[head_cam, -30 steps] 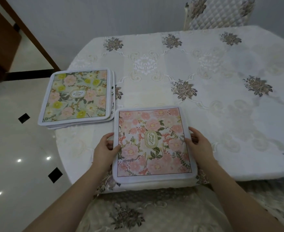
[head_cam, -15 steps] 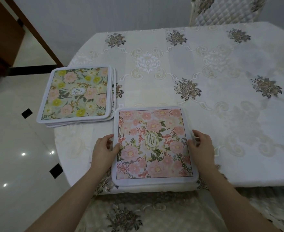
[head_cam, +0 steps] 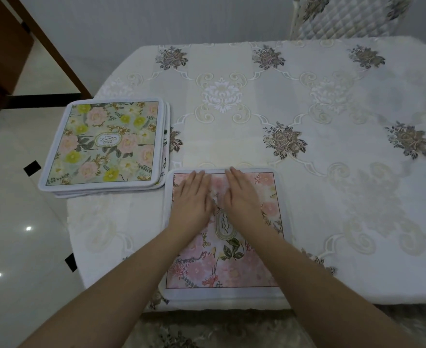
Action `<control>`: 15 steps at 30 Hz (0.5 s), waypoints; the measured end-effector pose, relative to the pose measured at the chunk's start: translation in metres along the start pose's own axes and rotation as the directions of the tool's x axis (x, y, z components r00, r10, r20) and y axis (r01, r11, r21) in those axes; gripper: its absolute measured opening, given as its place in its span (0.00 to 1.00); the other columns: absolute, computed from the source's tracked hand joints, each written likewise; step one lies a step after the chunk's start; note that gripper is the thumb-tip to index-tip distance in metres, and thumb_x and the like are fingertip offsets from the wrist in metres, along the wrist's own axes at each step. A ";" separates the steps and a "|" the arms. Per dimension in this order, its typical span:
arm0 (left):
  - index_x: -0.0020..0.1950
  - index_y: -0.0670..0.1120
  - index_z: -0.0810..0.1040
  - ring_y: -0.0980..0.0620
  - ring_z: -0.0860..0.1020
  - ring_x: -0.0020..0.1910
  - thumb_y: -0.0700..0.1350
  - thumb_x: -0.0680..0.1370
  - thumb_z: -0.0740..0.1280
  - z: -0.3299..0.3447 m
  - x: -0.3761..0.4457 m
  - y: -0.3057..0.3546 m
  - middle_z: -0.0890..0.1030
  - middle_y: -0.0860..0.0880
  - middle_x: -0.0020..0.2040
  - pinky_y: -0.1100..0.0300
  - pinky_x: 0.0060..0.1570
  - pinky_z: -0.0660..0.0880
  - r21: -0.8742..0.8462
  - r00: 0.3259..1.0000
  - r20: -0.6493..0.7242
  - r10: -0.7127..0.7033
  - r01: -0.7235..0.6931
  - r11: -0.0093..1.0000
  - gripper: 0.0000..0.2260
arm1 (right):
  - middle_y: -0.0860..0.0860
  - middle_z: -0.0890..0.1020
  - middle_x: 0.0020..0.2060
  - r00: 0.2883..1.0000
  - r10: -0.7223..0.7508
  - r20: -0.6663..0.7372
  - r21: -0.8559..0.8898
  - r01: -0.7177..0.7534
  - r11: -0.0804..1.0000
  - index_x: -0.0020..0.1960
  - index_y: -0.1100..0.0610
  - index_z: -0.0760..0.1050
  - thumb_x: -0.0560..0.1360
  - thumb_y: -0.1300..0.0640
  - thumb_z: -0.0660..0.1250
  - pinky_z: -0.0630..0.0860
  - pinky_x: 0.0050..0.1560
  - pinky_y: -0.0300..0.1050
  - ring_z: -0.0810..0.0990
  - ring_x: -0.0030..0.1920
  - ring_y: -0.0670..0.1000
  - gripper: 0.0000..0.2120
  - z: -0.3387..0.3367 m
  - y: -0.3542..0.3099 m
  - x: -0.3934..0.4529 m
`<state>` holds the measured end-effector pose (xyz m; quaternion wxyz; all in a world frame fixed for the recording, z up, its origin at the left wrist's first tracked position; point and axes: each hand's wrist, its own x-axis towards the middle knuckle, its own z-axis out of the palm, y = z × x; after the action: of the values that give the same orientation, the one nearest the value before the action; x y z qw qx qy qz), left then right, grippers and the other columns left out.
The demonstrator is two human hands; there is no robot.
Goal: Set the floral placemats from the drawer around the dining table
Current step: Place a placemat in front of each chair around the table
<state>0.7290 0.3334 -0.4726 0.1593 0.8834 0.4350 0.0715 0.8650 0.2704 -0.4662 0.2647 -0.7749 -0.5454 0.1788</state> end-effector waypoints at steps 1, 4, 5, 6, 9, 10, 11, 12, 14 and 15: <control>0.78 0.45 0.61 0.48 0.55 0.79 0.53 0.80 0.44 0.005 0.005 0.001 0.61 0.46 0.79 0.51 0.76 0.48 0.033 1.000 0.021 0.005 -0.006 0.999 0.28 | 0.53 0.61 0.77 0.999 -0.026 0.032 -0.045 0.028 0.999 0.77 0.58 0.59 0.81 0.49 0.45 0.48 0.77 0.47 0.55 0.78 0.51 0.28 0.006 0.001 0.007; 0.79 0.45 0.59 0.48 0.56 0.79 0.52 0.81 0.46 0.016 0.018 -0.002 0.61 0.46 0.79 0.51 0.76 0.48 0.144 0.997 0.048 0.061 -0.067 0.987 0.27 | 0.51 0.57 0.78 0.993 -0.065 0.101 -0.187 0.083 0.979 0.79 0.56 0.56 0.83 0.50 0.47 0.44 0.78 0.47 0.50 0.79 0.49 0.25 0.022 0.013 0.021; 0.79 0.45 0.59 0.49 0.55 0.79 0.51 0.82 0.46 0.018 0.022 -0.005 0.60 0.47 0.79 0.50 0.76 0.48 0.158 0.996 0.051 0.076 -0.084 0.984 0.26 | 0.51 0.57 0.78 0.993 -0.078 0.093 -0.251 0.099 0.963 0.78 0.56 0.56 0.82 0.49 0.45 0.46 0.78 0.49 0.51 0.79 0.50 0.26 0.025 0.016 0.022; 0.79 0.45 0.57 0.50 0.54 0.79 0.52 0.82 0.45 0.020 0.025 -0.007 0.58 0.47 0.79 0.50 0.76 0.47 0.171 0.994 0.064 0.089 -0.099 0.980 0.26 | 0.51 0.58 0.78 0.992 -0.085 0.089 -0.310 0.108 0.945 0.78 0.57 0.57 0.82 0.48 0.43 0.48 0.77 0.50 0.52 0.79 0.50 0.27 0.027 0.018 0.024; 0.80 0.46 0.53 0.53 0.50 0.79 0.53 0.82 0.41 0.024 0.031 -0.011 0.53 0.49 0.81 0.52 0.76 0.42 0.194 0.989 0.097 0.112 -0.129 0.972 0.27 | 0.51 0.57 0.78 0.992 -0.081 0.096 -0.385 0.112 0.916 0.79 0.57 0.55 0.81 0.48 0.40 0.49 0.77 0.51 0.51 0.79 0.50 0.28 0.032 0.022 0.025; 0.80 0.46 0.52 0.53 0.49 0.79 0.53 0.82 0.40 0.024 0.032 -0.012 0.53 0.50 0.81 0.52 0.76 0.42 0.198 0.988 0.100 0.116 -0.134 0.971 0.27 | 0.51 0.57 0.78 0.992 -0.079 0.098 -0.388 0.111 0.915 0.79 0.57 0.54 0.81 0.48 0.40 0.49 0.77 0.51 0.51 0.79 0.50 0.28 0.033 0.021 0.025; 0.81 0.46 0.52 0.53 0.49 0.79 0.53 0.82 0.40 0.024 0.032 -0.013 0.52 0.50 0.81 0.52 0.76 0.41 0.200 0.987 0.104 0.119 -0.138 0.970 0.27 | 0.51 0.56 0.79 0.992 -0.074 0.098 -0.389 0.107 0.915 0.79 0.57 0.53 0.81 0.48 0.40 0.49 0.77 0.51 0.51 0.79 0.50 0.28 0.033 0.021 0.025; 0.80 0.46 0.52 0.53 0.49 0.79 0.53 0.82 0.40 0.024 0.032 -0.013 0.52 0.50 0.81 0.52 0.76 0.42 0.201 0.987 0.105 0.120 -0.139 0.970 0.27 | 0.51 0.56 0.79 0.993 -0.073 0.092 -0.393 0.103 0.914 0.79 0.57 0.53 0.82 0.48 0.41 0.49 0.77 0.51 0.51 0.79 0.50 0.28 0.032 0.021 0.025; 0.80 0.46 0.53 0.53 0.50 0.79 0.53 0.82 0.41 0.024 0.030 -0.014 0.54 0.49 0.80 0.51 0.77 0.43 0.190 0.989 0.091 0.119 -0.134 0.973 0.27 | 0.50 0.55 0.79 0.994 -0.062 0.087 -0.390 0.091 0.916 0.79 0.55 0.53 0.82 0.47 0.43 0.47 0.77 0.51 0.50 0.79 0.49 0.27 0.029 0.023 0.025; 0.80 0.46 0.53 0.53 0.50 0.79 0.54 0.82 0.41 0.024 0.030 -0.014 0.54 0.49 0.80 0.51 0.77 0.44 0.181 0.989 0.089 0.114 -0.129 0.975 0.27 | 0.50 0.53 0.79 0.994 -0.049 0.097 -0.382 0.082 0.921 0.80 0.54 0.51 0.82 0.46 0.44 0.45 0.78 0.51 0.48 0.79 0.48 0.27 0.026 0.024 0.025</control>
<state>0.7438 0.3599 -0.5003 0.0882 0.9215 0.3783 0.0057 0.8774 0.2935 -0.5013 0.0898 -0.7848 -0.6062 0.0922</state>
